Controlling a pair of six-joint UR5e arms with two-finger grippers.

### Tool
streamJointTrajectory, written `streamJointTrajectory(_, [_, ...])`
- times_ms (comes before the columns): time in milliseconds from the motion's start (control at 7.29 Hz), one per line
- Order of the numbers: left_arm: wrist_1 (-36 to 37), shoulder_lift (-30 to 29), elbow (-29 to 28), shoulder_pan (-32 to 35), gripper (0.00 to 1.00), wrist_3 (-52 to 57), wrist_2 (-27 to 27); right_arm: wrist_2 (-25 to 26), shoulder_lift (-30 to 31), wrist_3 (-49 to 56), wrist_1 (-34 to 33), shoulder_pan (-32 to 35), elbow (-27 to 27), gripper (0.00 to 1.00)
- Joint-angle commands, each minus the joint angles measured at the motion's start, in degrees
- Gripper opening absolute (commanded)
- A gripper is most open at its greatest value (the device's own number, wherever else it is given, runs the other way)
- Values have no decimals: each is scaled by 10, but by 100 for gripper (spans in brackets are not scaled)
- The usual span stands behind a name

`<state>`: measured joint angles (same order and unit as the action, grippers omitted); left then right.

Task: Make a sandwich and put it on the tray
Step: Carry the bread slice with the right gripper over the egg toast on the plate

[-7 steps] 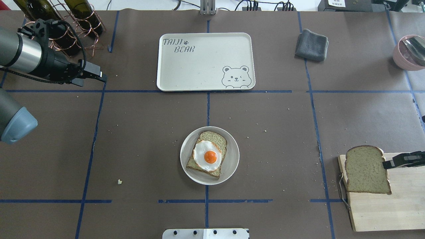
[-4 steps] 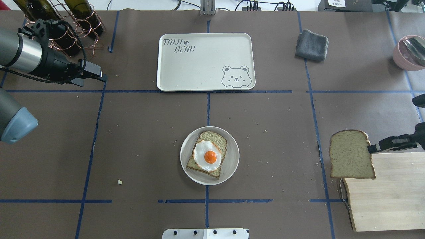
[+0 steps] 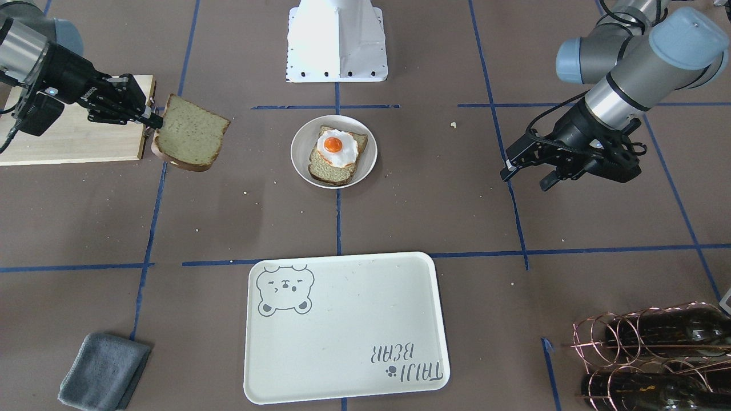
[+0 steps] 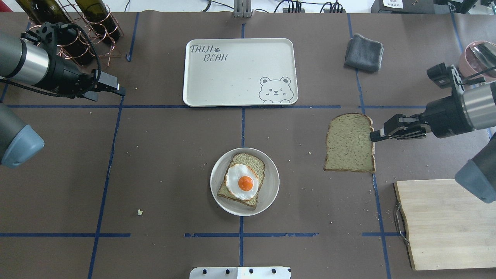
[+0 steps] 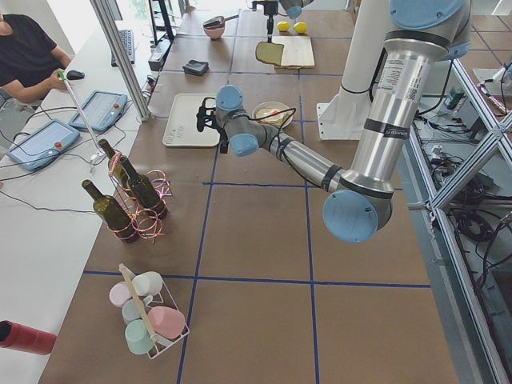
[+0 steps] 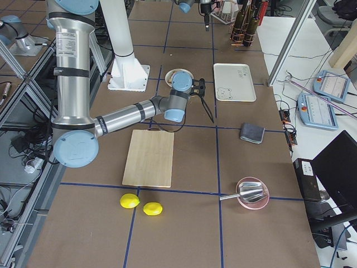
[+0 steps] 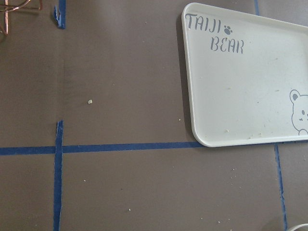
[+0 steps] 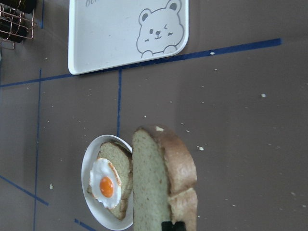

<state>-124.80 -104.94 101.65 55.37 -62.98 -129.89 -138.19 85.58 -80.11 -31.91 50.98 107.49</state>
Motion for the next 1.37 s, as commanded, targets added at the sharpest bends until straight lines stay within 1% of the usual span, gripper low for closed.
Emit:
streamJointTrajectory(0, [0, -1, 1, 0, 100, 0, 0, 130, -83, -27, -3, -123, -15, 0])
streamJointTrajectory(137, [0, -3, 0, 0, 100, -1, 0, 185, -104, -33, -1, -172, -24, 0])
streamJointTrajectory(275, [0, -3, 0, 0, 100, 0, 0, 221, -127, -51, 1, -206, -33, 0])
streamJointTrajectory(412, [0, -3, 0, 0, 100, -1, 0, 270, -149, -53, 0, -245, -46, 0])
streamJointTrajectory(549, [0, -3, 0, 0, 100, -1, -1, 302, -160, -53, 2, -268, -70, 0])
streamJointTrajectory(824, [0, -3, 0, 0, 100, -2, -1, 303, -160, -49, 0, -273, -96, 0])
streamJointTrajectory(1235, [0, -4, -1, 0, 100, -2, -1, 303, -159, -52, -3, -264, -106, 0])
